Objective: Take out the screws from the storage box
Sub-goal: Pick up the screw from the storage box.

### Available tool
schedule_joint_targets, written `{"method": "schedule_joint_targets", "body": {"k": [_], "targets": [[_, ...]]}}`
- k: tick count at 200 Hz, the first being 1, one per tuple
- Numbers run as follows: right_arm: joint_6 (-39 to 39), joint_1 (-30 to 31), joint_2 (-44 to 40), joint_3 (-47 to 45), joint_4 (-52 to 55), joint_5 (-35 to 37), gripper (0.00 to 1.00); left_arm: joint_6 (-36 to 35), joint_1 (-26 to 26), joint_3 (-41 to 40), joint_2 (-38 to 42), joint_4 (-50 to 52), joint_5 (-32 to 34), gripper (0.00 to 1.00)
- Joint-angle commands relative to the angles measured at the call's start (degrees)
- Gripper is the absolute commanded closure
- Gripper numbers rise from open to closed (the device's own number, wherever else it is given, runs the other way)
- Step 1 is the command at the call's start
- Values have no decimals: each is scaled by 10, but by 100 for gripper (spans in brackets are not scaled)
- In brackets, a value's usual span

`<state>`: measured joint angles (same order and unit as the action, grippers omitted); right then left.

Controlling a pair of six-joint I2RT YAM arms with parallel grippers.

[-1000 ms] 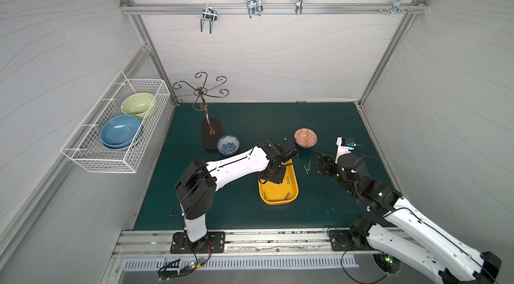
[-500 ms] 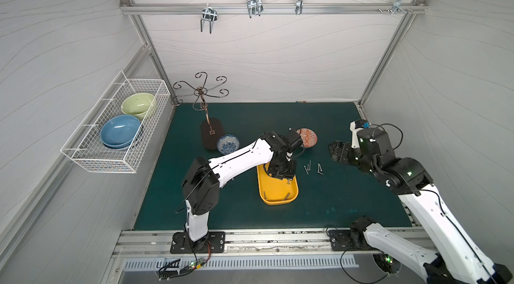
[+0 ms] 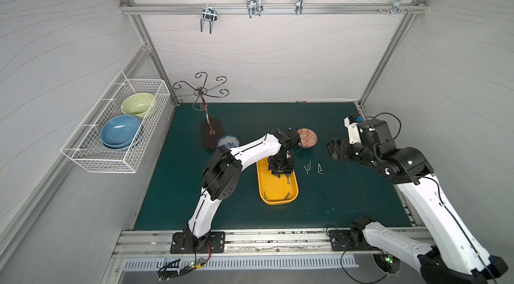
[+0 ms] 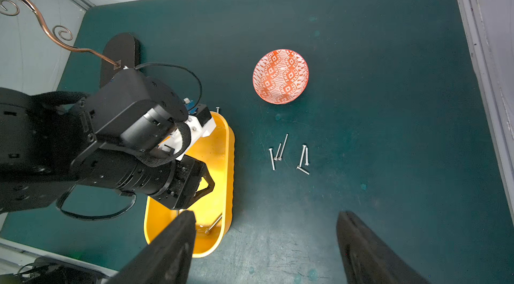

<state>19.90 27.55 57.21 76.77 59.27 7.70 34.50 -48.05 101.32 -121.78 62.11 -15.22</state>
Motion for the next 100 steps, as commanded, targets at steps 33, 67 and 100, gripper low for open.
{"method": "schedule_joint_targets", "body": {"k": [33,67,100], "targets": [[-8,-7,9,13,14,-22,17,-4,2,20,-44,-8,12,55],[-11,-8,8,14,16,-26,16,2,2,26,-74,-6,27,56],[-9,-8,7,13,16,-29,16,1,2,33,-90,-5,36,57]]}}
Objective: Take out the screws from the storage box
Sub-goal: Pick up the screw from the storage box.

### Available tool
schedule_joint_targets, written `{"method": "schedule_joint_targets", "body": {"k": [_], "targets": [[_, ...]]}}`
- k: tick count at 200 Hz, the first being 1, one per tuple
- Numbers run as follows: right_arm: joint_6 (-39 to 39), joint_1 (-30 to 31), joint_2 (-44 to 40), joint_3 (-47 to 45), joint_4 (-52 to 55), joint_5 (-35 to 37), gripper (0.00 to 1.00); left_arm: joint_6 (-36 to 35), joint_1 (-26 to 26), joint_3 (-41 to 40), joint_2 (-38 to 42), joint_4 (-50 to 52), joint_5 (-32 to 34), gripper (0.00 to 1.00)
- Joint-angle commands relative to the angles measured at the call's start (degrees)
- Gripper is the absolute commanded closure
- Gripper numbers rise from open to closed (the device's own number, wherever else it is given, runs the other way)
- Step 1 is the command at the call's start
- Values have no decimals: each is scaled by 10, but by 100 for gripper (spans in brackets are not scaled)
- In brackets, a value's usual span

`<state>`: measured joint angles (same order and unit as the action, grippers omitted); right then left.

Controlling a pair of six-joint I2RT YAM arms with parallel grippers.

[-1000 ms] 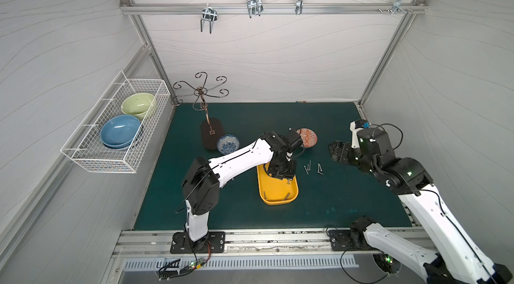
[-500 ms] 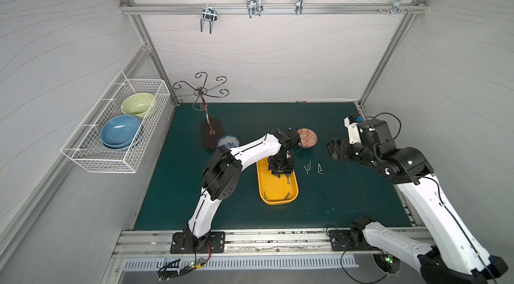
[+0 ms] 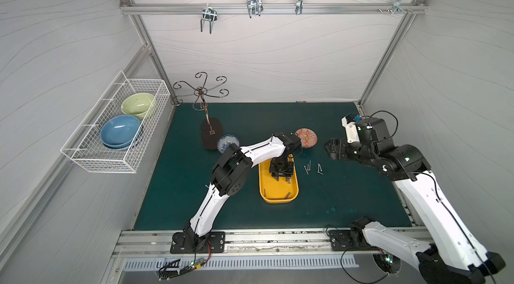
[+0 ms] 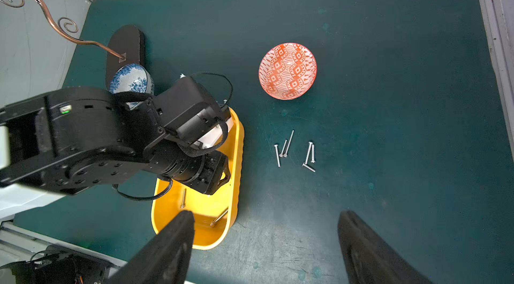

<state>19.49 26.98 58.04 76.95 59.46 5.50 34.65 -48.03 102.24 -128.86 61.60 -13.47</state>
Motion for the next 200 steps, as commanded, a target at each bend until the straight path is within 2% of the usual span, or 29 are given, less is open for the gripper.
{"method": "schedule_joint_targets", "body": {"k": [1,29,74,128,175,200], "targets": [[-5,-3,-1,11,14,-7,16,0,2,24,-20,0,18,57],[-3,-3,-2,13,14,-9,16,1,-1,13,-7,-14,8,58],[0,-4,-6,3,12,-13,16,12,-1,-47,44,-97,-26,56],[10,-4,-10,-10,11,-33,16,39,-6,-112,70,-152,-22,54],[11,-4,-17,-16,14,-40,16,51,-47,-37,9,-86,64,55],[13,-4,-27,-28,15,-46,16,76,-69,-35,-6,-70,118,56]]}}
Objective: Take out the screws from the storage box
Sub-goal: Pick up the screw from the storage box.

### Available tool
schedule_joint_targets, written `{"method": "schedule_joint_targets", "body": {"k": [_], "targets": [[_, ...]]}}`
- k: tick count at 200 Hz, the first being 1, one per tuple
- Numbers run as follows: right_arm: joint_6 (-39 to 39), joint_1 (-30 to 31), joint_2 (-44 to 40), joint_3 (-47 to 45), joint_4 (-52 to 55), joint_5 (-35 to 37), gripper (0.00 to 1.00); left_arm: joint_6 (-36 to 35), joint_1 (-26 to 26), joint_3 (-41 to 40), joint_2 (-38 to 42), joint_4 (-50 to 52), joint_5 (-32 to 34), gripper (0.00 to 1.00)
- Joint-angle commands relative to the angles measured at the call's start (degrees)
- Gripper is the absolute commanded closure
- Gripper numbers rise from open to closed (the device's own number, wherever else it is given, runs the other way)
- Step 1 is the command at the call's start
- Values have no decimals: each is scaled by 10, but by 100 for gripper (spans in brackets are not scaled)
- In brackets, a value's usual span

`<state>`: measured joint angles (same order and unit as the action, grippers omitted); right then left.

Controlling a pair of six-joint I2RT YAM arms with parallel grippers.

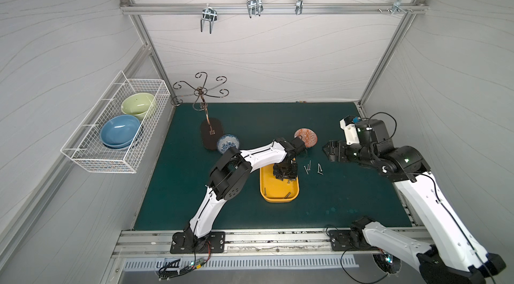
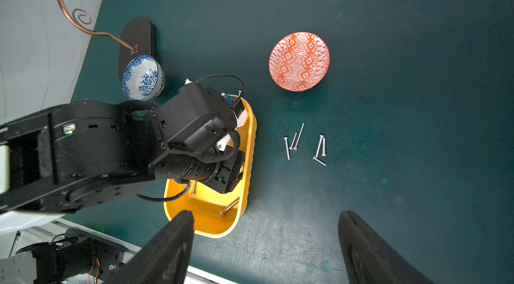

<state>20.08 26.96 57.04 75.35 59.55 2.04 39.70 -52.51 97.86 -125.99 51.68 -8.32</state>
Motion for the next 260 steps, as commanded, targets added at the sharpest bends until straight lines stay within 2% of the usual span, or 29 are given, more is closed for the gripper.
{"method": "schedule_joint_targets", "body": {"k": [1,16,35,101,125,136,183,220,260], "targets": [[7,-3,-17,-13,14,-12,16,28,-25,8,-36,30,70,56],[12,-3,-31,-26,14,-12,16,53,-26,-4,-44,53,102,59],[19,-3,-49,-45,14,-13,16,74,-27,-22,-58,69,118,67],[25,-3,-77,-46,35,-12,15,57,-27,-32,-96,44,93,79],[24,-3,-80,-41,43,-8,15,48,-26,-22,-106,44,77,91],[25,-3,-81,-40,43,-7,15,45,-25,-15,-111,50,75,100],[25,-3,-71,-31,41,-11,15,31,-16,-11,-103,52,63,100],[-2,-3,-62,-23,29,-35,15,12,-15,-23,3,45,103,100],[-37,0,-77,-42,-7,-81,15,-15,-11,22,95,114,130,100]]}}
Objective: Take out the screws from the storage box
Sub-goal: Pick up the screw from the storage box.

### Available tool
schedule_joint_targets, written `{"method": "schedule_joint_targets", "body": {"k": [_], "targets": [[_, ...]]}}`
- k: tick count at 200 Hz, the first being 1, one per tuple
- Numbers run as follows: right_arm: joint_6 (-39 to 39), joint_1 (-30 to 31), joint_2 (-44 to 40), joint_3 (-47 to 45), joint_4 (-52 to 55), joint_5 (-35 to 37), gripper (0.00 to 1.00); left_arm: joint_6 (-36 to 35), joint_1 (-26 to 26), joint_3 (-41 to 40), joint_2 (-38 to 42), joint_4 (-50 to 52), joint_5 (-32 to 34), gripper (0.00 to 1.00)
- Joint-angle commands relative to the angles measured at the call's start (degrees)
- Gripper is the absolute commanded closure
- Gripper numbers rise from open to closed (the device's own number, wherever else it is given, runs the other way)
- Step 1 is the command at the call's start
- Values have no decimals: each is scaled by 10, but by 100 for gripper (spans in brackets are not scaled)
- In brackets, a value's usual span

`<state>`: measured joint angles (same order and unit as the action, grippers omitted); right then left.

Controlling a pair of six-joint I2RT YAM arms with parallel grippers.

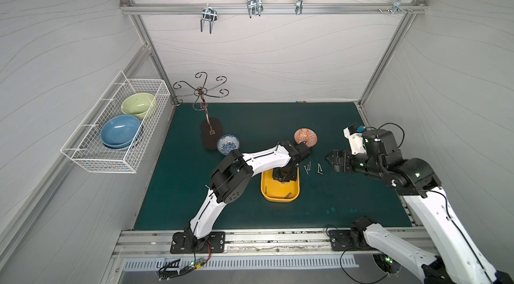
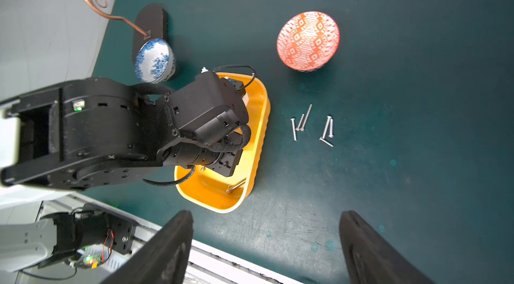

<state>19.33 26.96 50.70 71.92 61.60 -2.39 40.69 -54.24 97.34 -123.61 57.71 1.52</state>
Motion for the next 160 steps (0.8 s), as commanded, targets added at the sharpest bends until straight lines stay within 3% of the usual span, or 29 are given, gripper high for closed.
{"method": "schedule_joint_targets", "body": {"k": [1,34,80,129,160], "targets": [[-31,-1,-14,-8,-28,-37,15,-25,7,27,73,54,31,100],[-61,9,-17,-41,-49,-78,15,-15,54,-17,178,44,2,100],[-107,70,-24,-89,-89,-78,14,-1,103,-68,272,62,5,100],[-106,143,24,-118,-117,-34,18,18,173,-220,369,40,1,100],[-119,151,36,-145,-156,-35,18,15,206,-316,396,14,-7,100]]}}
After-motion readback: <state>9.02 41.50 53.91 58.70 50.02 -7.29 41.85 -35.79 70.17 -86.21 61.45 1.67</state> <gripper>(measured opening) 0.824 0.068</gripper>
